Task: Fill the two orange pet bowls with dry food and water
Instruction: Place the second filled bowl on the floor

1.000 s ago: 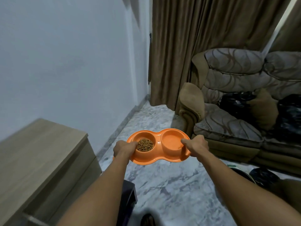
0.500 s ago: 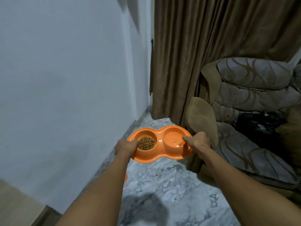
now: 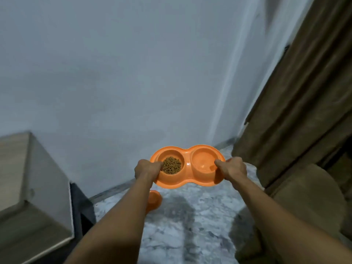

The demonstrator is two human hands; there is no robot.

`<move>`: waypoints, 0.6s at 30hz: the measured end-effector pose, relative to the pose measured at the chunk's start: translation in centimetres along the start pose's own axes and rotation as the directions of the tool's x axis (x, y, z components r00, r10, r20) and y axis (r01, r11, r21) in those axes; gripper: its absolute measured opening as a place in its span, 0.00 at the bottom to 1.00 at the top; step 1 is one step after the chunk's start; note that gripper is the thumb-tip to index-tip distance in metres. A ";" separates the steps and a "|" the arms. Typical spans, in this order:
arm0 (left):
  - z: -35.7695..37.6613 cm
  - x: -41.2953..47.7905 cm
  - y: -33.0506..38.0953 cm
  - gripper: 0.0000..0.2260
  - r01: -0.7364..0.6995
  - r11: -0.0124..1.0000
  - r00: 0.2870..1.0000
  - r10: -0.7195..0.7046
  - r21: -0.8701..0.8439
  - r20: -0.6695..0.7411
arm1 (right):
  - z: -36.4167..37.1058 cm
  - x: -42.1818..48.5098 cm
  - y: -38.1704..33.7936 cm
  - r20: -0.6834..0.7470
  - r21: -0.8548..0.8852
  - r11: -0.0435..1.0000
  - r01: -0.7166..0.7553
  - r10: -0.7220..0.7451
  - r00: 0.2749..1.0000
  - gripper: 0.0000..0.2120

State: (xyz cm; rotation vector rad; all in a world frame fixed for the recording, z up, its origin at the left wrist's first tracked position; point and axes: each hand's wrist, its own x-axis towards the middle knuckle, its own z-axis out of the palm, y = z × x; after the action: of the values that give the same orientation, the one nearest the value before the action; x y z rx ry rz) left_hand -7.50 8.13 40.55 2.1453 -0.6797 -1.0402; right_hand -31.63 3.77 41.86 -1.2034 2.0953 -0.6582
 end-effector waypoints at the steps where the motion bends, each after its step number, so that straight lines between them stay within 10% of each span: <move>1: 0.5 0.1 -0.1 0.15 0.030 0.999 0.999 -0.031 -0.020 -0.026 | 0.2 1.1 -0.4 0.033 -0.009 1.000 0.027 -0.027 0.999 0.18; 18: 4.3 1.4 -13.6 0.20 0.332 0.919 0.878 -0.384 -0.214 -0.287 | 11.4 4.9 4.4 0.438 -0.164 0.968 0.190 -0.101 0.893 0.15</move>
State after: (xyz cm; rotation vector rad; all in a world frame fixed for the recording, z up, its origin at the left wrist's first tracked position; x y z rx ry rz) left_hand -8.02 14.70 27.77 2.2751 -0.0362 -0.8549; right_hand -27.75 0.19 29.78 -1.4786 1.7398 -0.2129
